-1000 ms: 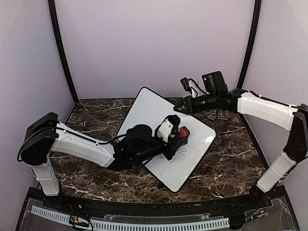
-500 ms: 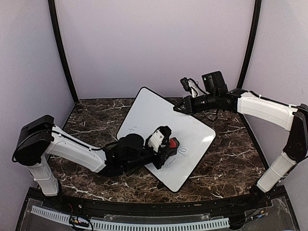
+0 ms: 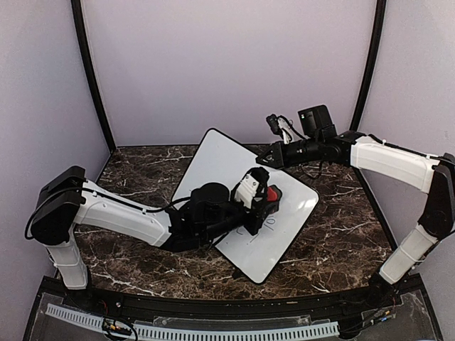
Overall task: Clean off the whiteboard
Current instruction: Erase the whiteboard from the whiteboard stand.
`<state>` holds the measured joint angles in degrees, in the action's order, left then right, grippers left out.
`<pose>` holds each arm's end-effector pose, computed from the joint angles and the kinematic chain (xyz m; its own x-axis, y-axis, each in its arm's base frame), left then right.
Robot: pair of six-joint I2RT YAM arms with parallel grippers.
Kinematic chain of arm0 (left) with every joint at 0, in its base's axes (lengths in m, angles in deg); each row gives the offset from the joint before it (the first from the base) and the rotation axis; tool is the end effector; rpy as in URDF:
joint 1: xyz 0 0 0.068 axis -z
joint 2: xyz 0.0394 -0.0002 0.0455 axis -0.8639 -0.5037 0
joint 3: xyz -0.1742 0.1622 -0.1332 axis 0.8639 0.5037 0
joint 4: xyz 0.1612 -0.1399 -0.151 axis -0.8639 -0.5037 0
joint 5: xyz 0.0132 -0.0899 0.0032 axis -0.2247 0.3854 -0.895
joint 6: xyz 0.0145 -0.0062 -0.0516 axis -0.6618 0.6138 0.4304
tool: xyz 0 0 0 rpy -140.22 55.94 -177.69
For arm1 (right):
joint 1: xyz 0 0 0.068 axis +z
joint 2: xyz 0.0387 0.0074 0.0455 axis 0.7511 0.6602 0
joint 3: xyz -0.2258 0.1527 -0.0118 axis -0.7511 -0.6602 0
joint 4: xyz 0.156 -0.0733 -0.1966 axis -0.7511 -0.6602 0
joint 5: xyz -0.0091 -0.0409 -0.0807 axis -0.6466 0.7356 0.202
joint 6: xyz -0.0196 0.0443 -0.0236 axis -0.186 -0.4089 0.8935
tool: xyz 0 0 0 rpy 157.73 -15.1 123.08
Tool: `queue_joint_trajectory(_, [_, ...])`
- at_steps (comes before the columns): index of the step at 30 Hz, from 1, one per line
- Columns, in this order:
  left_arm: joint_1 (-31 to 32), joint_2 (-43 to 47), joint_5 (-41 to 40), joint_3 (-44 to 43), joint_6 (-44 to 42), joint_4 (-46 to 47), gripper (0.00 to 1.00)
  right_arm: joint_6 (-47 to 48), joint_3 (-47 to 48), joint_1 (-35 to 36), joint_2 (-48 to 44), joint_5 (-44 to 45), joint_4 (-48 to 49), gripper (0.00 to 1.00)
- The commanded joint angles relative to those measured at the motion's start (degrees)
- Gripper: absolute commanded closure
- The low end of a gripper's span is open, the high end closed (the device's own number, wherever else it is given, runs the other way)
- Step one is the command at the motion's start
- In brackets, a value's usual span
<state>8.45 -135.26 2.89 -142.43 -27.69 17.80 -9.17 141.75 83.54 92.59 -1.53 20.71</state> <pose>0.1617 -0.3836 0.2410 -0.0555 -0.0064 -0.9984 0.8259 0.5616 -0.0495 0.2885 0.2198 0.3127 -0.6625 -0.1241 -0.7387 -0.6452 0.5955 0.4786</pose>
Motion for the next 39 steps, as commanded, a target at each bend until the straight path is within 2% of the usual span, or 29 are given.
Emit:
queue_joint_trajectory(1, [-1.4,-1.26,-2.24,1.54,0.05,-4.66,1.0,6.84,-2.56,3.64,2.62,-0.91,-0.57,1.0])
queue_joint_trajectory(6, [-0.83,0.33,0.88,7.63,2.72,-4.27,1.0,6.83,-2.49,3.62,2.86,-0.92,-0.62,1.0])
queue_joint_trajectory(12, [1.47,0.43,-0.19,11.12,2.54,-5.7,1.0,6.9,-2.5,3.65,2.97,-0.91,-0.6,1.0])
queue_joint_trajectory(17, [1.67,0.13,-2.27,9.61,3.15,-5.54,1.0,6.9,-2.41,3.57,3.06,-0.74,-0.69,1.0])
queue_joint_trajectory(27, [-0.09,-2.96,-5.29,-1.27,0.46,-6.12,1.0,6.9,-2.45,3.65,2.66,-0.91,-0.7,1.0])
queue_joint_trajectory(32, [-1.14,-2.62,-4.89,-1.58,1.03,-7.52,1.0,6.91,-2.57,3.65,2.53,-0.89,-0.78,1.0])
queue_joint_trajectory(39, [0.89,-0.79,-4.64,4.29,3.98,-10.51,1.0,6.9,-2.5,3.64,2.54,-1.09,-0.62,1.0])
